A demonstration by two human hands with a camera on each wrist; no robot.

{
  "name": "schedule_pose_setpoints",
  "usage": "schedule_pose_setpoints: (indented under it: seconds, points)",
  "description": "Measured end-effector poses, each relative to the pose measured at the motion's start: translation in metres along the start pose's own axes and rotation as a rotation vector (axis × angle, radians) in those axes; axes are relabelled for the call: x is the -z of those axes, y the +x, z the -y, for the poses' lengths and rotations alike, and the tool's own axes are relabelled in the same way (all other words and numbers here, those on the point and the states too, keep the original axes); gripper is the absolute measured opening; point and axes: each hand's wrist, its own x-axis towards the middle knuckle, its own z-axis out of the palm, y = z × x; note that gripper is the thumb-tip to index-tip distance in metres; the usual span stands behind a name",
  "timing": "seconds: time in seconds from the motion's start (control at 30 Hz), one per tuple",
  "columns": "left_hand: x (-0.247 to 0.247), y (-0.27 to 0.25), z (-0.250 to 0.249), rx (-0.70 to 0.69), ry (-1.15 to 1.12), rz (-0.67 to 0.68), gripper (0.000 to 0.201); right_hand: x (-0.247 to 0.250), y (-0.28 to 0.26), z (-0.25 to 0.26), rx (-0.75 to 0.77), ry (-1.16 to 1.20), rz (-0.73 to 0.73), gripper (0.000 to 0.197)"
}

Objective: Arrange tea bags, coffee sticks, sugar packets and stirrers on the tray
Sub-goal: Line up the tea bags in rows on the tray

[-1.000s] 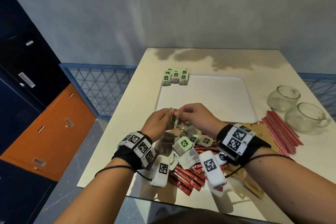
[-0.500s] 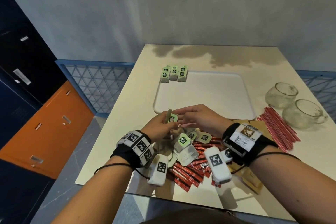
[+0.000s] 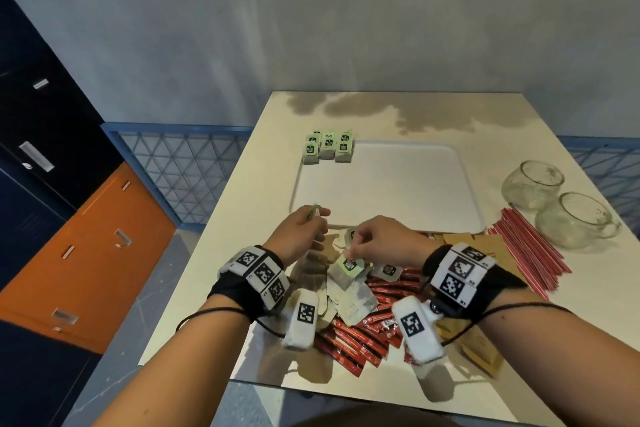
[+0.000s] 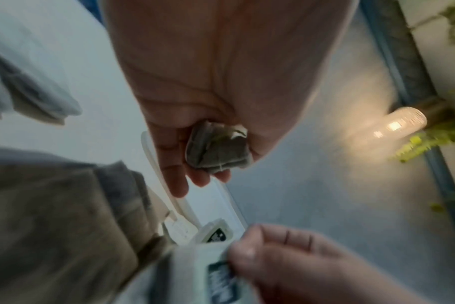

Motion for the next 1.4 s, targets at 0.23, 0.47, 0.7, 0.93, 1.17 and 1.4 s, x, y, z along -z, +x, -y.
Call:
schedule_pose_setpoints:
  seconds: [0.23, 0.47, 0.7, 0.93, 1.17, 1.4]
  points:
    - [-0.014, -0.005, -0.007, -0.207, 0.475, 0.119, 0.029, 0.019, 0.014, 0.016, -0.096, 0.43, -0.083, 0.015]
    - [-0.02, -0.002, 0.0, -0.149, 0.007, 0.185, 0.032, 0.017, 0.018, 0.034, -0.169, 0.802, 0.015, 0.026]
    - [0.01, 0.011, 0.004, 0.008, -0.178, -0.003, 0.023, 0.03, 0.026, 0.014, -0.082, 0.117, -0.135, 0.027]
    - [0.024, 0.027, 0.005, -0.079, 0.1, 0.023, 0.014, 0.033, 0.035, 0.01, -0.057, -0.061, -0.024, 0.003]
    - [0.02, 0.052, -0.008, -0.152, 0.256, 0.114, 0.023, 0.05, 0.061, 0.027, -0.002, 0.255, -0.127, 0.011]
    - [0.049, 0.098, -0.023, 0.073, -0.115, 0.045, 0.013, 0.056, 0.116, 0.021, -0.056, 0.442, -0.24, 0.012]
